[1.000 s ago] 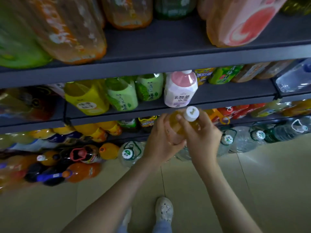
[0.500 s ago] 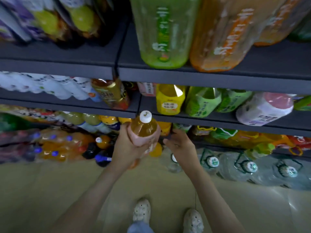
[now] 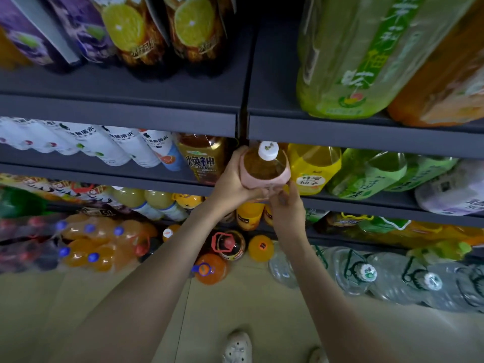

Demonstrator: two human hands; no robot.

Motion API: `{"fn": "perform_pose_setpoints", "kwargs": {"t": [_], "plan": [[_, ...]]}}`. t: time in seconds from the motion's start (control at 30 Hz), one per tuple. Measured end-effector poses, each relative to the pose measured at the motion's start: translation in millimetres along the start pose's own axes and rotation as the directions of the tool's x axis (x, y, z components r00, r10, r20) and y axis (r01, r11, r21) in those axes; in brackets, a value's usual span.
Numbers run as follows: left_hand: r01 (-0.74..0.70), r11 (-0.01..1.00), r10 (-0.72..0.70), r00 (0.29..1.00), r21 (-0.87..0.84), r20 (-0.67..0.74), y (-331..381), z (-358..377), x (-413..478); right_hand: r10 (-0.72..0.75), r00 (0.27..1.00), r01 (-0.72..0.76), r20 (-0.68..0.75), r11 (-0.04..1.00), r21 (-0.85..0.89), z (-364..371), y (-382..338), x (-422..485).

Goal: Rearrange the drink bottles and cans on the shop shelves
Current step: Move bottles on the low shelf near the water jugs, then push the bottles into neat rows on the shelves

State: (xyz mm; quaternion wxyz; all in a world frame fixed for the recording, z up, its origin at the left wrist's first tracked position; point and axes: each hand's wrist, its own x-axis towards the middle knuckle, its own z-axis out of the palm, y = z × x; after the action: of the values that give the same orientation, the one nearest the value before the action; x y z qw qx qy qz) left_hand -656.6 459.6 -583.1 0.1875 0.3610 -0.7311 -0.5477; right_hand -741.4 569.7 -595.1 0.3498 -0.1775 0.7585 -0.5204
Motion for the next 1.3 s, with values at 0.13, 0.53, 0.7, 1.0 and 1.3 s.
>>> {"fn": "perform_pose_setpoints", "kwargs": {"t": [0.13, 0.53, 0.7, 1.0, 1.3], "plan": [[0.016, 0.999, -0.016, 1.0, 0.041, -0.018, 2.6, 0.4, -1.6, 0.089, 0.991, -0.078, -0.103, 0.992, 0.103, 12.2, 0.5, -4.6], [0.157, 0.981, -0.113, 0.94, 0.114, -0.321, 4.6, 31.0, -2.8, 0.191, 0.952, -0.147, -0.239, 0.971, 0.19, 29.3, -11.8, 11.5], [0.349, 0.928, -0.307, 0.914, 0.13, -0.265, 15.0, 35.9, -19.9, 0.191, 0.968, -0.179, -0.163, 0.98, 0.09, 12.1, -17.6, -11.4], [0.38, 0.84, -0.329, 0.924, 0.388, -0.194, 112.3, 16.5, -79.5, 0.04, 0.999, -0.043, -0.019, 0.981, -0.191, -35.7, -91.9, -70.6], [0.305, 0.786, -0.235, 0.952, 0.537, -0.197, 262.5, -67.7, -154.1, -0.351, 0.826, 0.551, 0.441, 0.667, -0.502, -50.9, -237.4, -146.5]]}}
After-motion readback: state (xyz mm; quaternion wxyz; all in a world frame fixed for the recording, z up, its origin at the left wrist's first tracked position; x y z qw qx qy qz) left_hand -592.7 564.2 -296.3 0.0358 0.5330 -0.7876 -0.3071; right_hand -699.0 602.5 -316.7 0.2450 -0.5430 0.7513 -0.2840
